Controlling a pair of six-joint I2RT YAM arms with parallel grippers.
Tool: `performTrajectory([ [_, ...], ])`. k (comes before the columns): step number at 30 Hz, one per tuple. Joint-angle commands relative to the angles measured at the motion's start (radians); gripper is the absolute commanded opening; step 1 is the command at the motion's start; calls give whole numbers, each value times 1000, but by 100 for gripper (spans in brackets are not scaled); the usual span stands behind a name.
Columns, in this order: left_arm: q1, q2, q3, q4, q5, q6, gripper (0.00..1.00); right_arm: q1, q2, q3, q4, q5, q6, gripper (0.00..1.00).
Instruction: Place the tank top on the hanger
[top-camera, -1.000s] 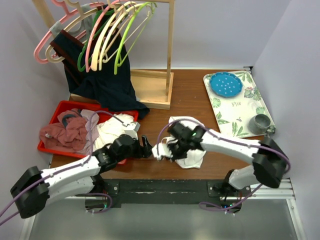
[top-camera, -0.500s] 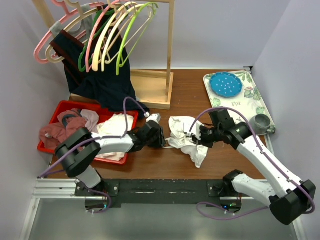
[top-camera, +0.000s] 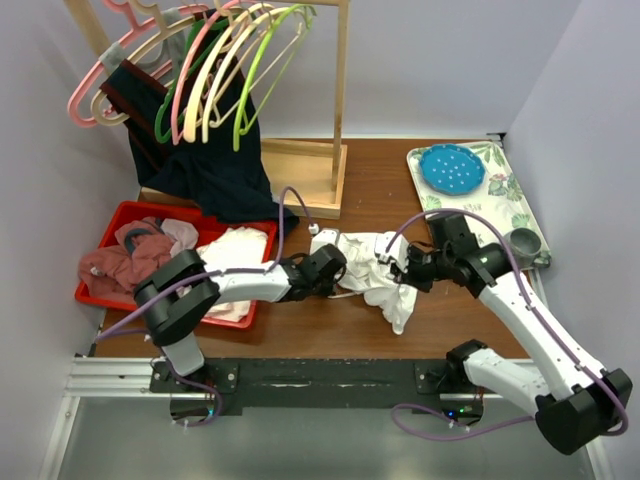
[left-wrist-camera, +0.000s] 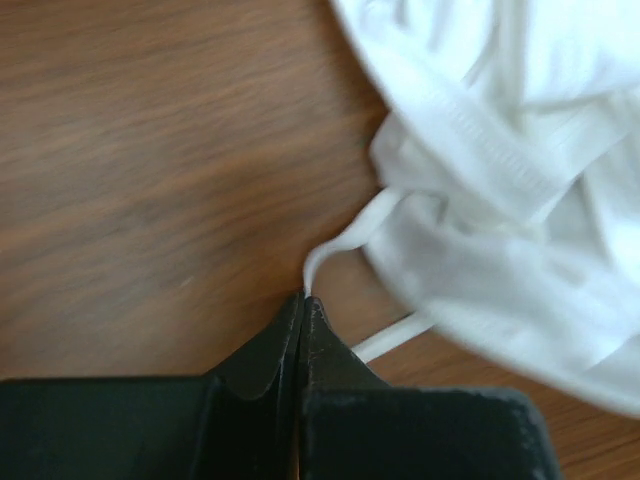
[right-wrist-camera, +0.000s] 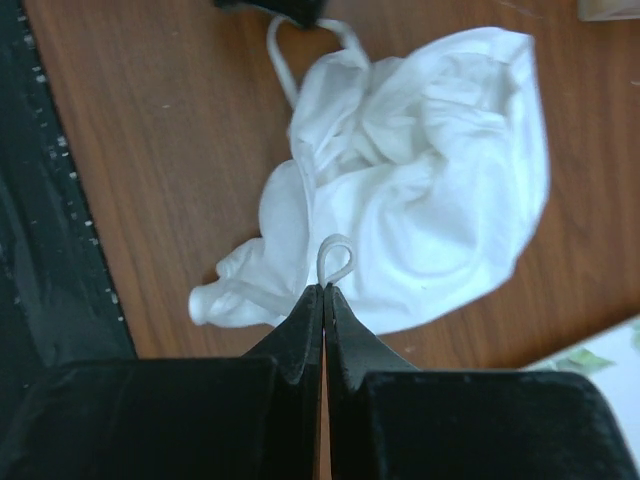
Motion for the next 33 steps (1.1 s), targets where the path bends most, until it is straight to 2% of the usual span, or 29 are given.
performTrajectory([
  [1, -3, -267, 38, -222, -187, 98, 0, -29, -43, 180, 38, 185, 57, 0],
  [4, 2, -481, 130, -236, -216, 202, 0, -46, -24, 324, 46, 259, 85, 0],
  [6, 2, -564, 223, -197, -199, 302, 0, -55, -5, 407, 44, 304, 106, 0],
  [8, 5, -647, 327, -158, -126, 370, 0, -63, 29, 547, 33, 319, 120, 0],
  [9, 5, -661, 367, -131, -95, 428, 0, -72, 41, 597, 21, 325, 134, 0],
  [13, 5, -631, 597, -152, 121, 509, 0, -101, 102, 896, -26, 318, 162, 0],
  [14, 5, -617, 684, -173, 152, 523, 0, -116, 121, 940, -36, 311, 171, 0],
  [16, 5, -583, 749, -190, 214, 528, 0, -132, 128, 1022, -49, 296, 177, 0],
  [18, 5, -571, 785, -204, 230, 531, 0, -155, 124, 1037, -51, 278, 188, 0],
  [21, 5, -581, 709, -193, 201, 526, 0, -162, 83, 942, -34, 268, 191, 1],
  [22, 5, -601, 672, -183, 184, 523, 0, -164, 67, 857, -28, 265, 192, 1],
  [24, 5, -627, 520, -120, 169, 496, 0, -164, 20, 761, -1, 262, 195, 2],
  [27, 6, -681, 279, -11, 132, 430, 0, -165, -40, 531, 64, 256, 206, 2],
  [28, 8, -684, 220, 15, 120, 407, 0, -167, -52, 407, 85, 253, 209, 2],
  [29, 13, -683, 101, 81, 118, 360, 0, -168, -62, 344, 107, 241, 218, 2],
  [31, 31, -651, -64, 162, 127, 303, 0, -169, -60, 165, 182, 230, 228, 3],
  [33, 54, -583, -146, 263, 138, 234, 0, -169, -36, 63, 263, 222, 238, 4],
])
